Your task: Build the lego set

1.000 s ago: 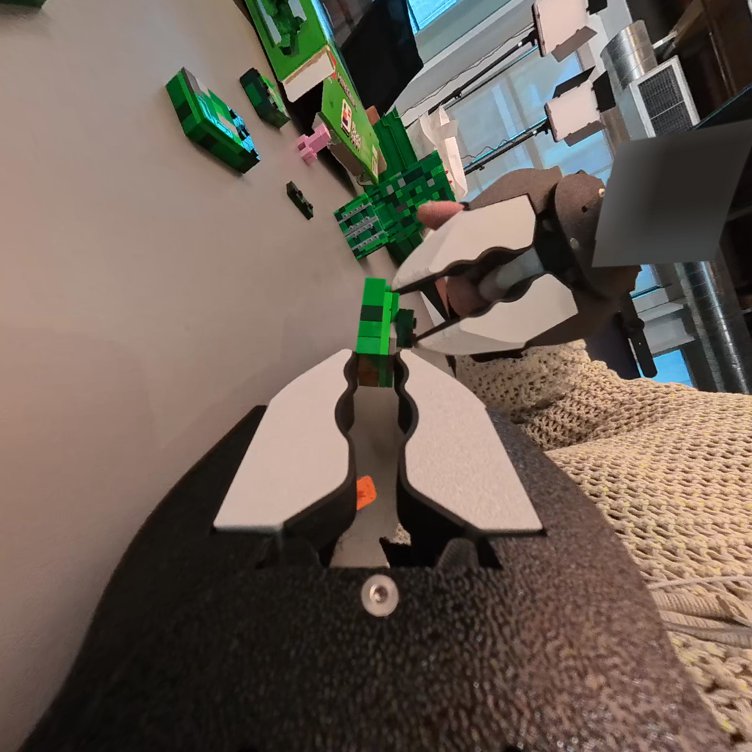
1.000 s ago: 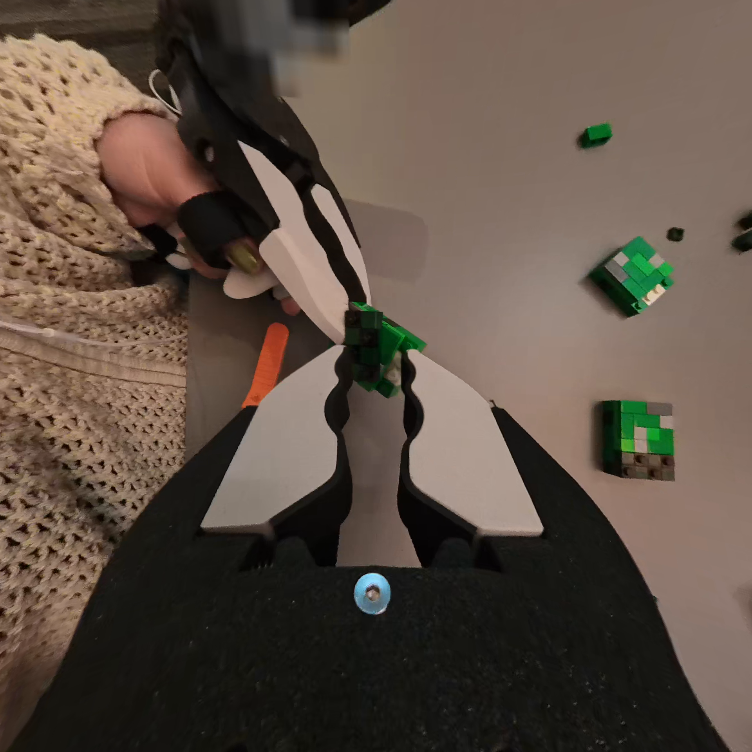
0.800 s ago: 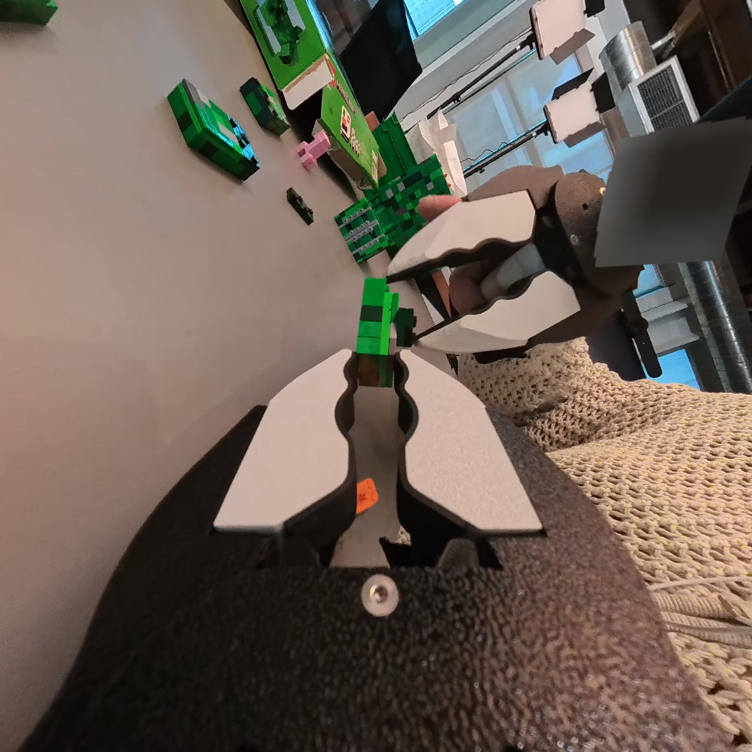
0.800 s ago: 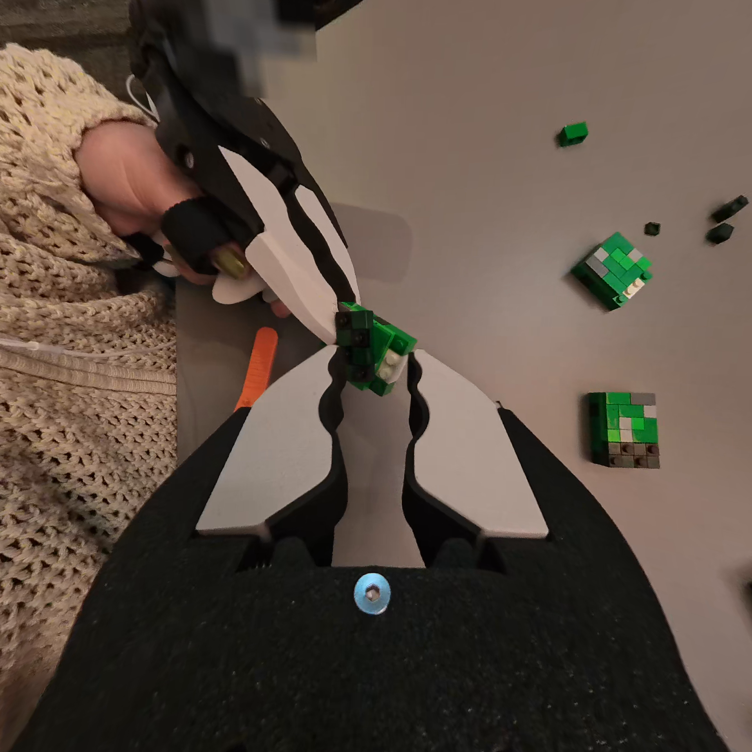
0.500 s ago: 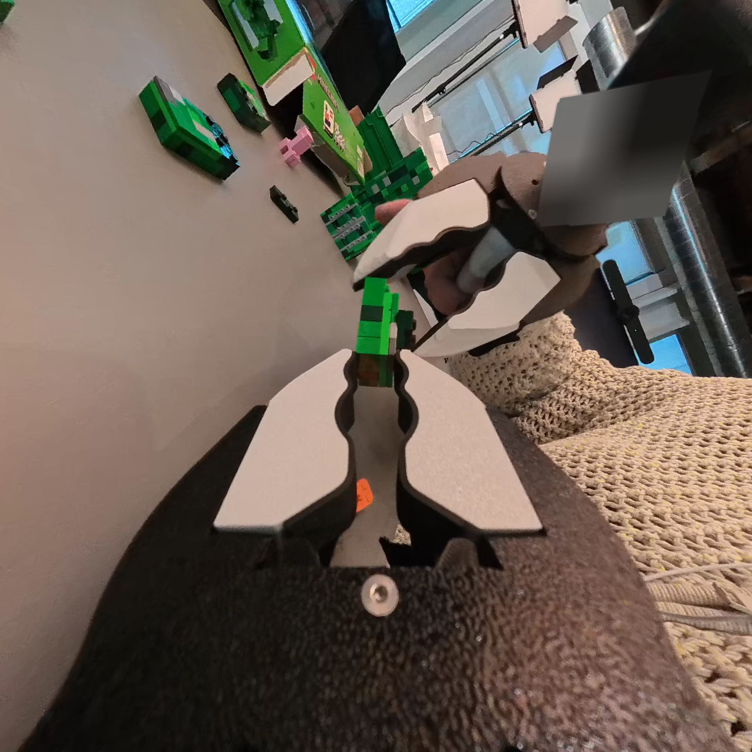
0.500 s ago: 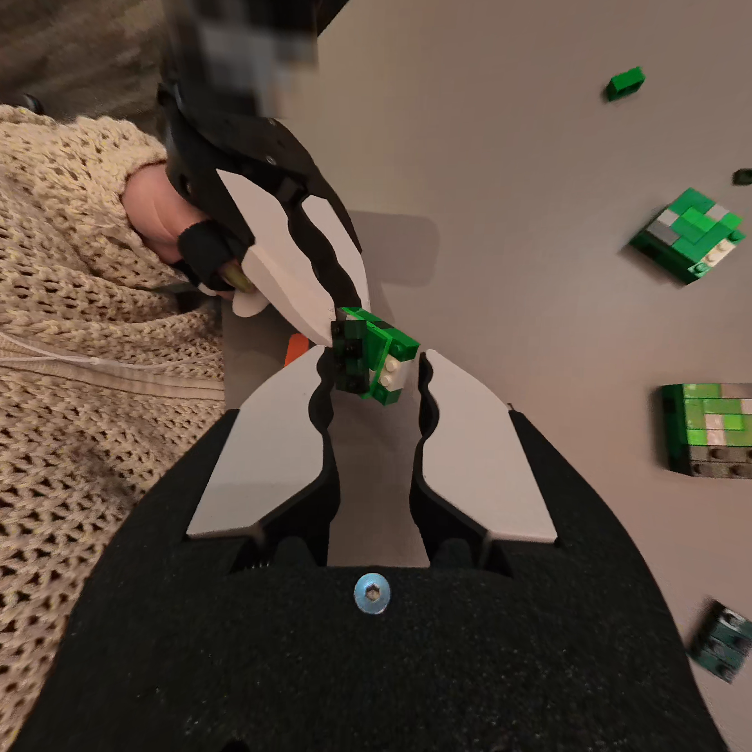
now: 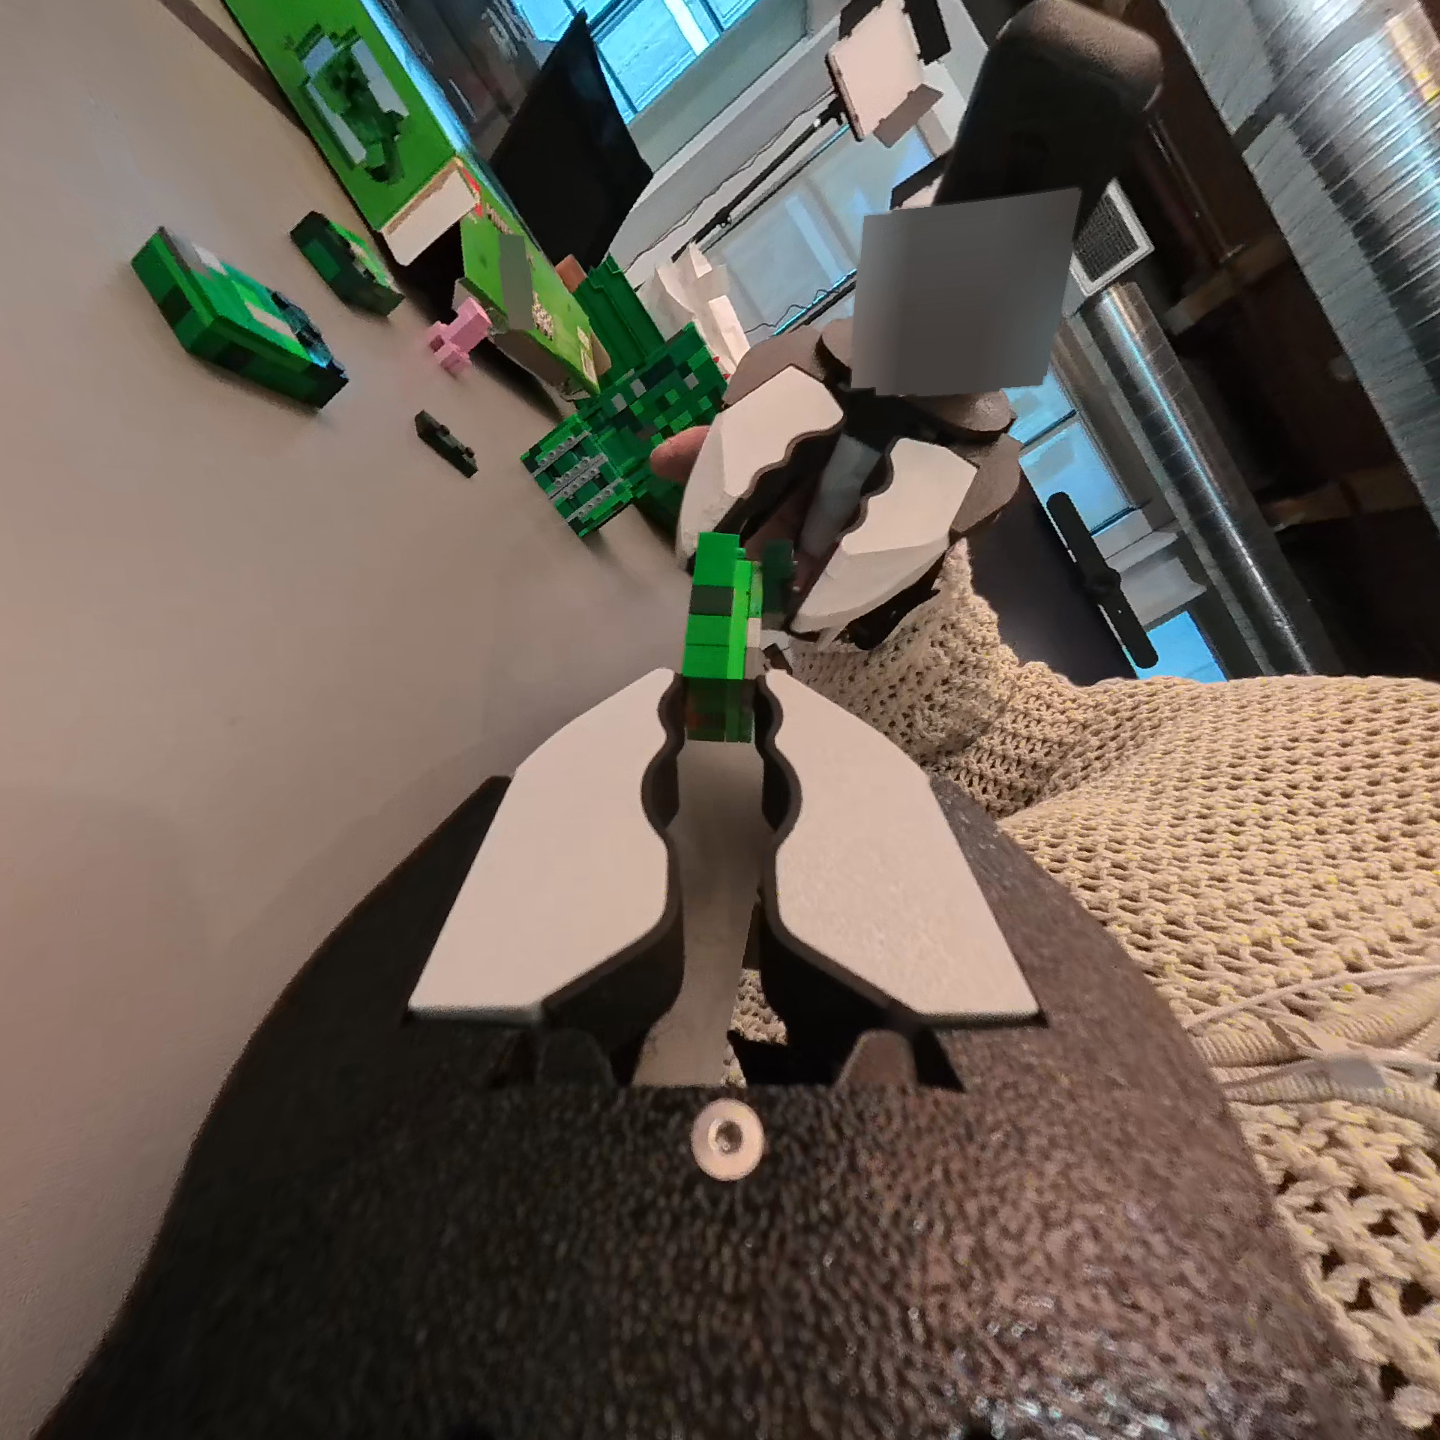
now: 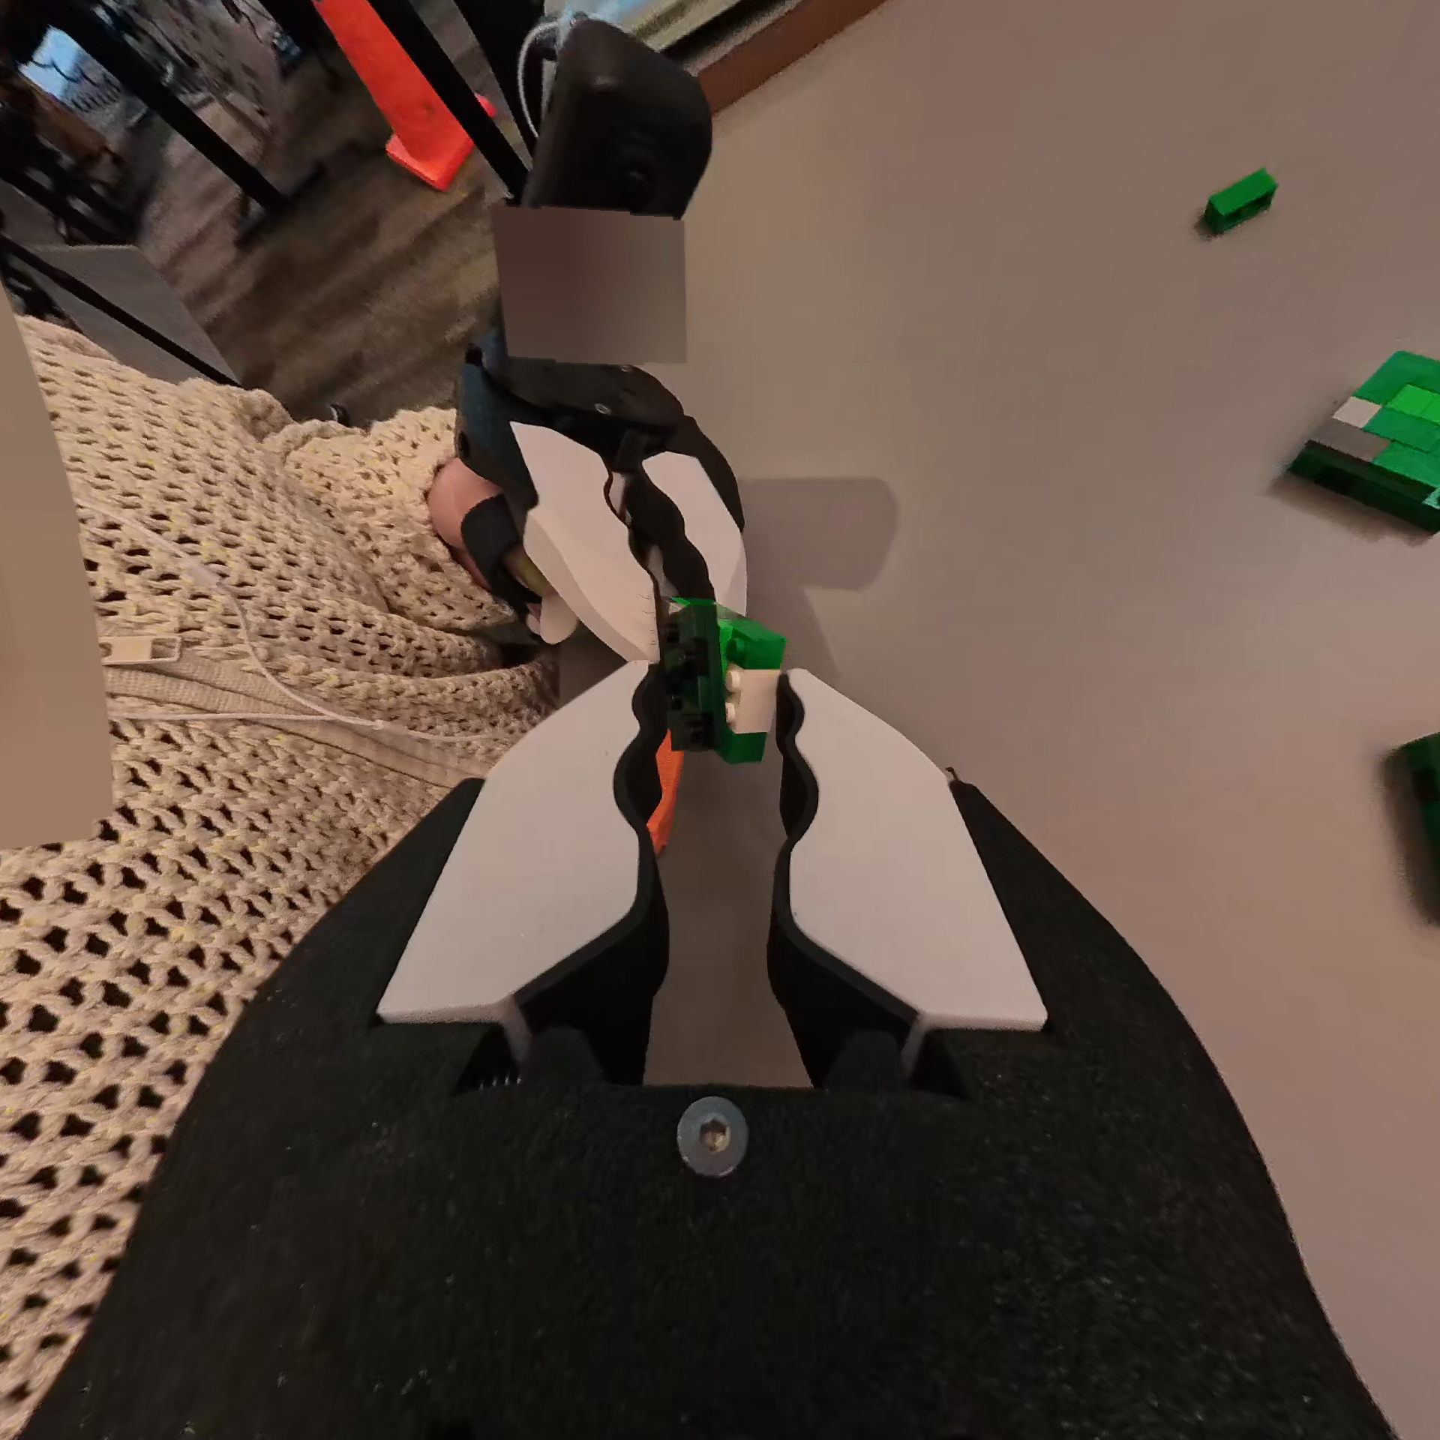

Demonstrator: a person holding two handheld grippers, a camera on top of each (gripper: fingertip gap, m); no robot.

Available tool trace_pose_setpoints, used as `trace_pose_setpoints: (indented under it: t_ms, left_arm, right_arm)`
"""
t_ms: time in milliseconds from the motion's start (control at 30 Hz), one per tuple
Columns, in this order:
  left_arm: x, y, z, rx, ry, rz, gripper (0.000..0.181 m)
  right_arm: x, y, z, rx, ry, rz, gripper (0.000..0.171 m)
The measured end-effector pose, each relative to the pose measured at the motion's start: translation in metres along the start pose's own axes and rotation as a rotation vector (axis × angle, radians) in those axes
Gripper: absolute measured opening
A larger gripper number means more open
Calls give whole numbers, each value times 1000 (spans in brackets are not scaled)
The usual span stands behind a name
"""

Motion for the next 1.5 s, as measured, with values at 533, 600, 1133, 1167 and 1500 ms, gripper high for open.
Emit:
trace_pose_setpoints:
  t_ms: [533,600,1133,1167,1500]
  left_arm:
    - [4,0,-4,25,21,36,16]
    - [4,0,-5,22,33,38,16]
    - [3,-1,-7,-24,95,-9,16]
    - [2,-2,-8,-28,109,-27,16]
    - [3,-5,-14,133,90,-177,16]
  right_arm:
    - [-8,1,4,-30,-13,10,25]
    - [-9,1,4,-29,-28,11,25]
    - [-19,-1,1,77,-95,-97,16]
    - [-20,-1,2,66,-78,-104,15]
    - [-23,-11,22,-143,92,-217,6]
Point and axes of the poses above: each gripper's, where its closed fingertips meet, x out along the fingers, y out of its underside, z = x × y across the jaws, the point moved 8 cm from there along -x, back along the fingers, and after that the axes turned 8 degrees about -z, right-handed, at the moved point
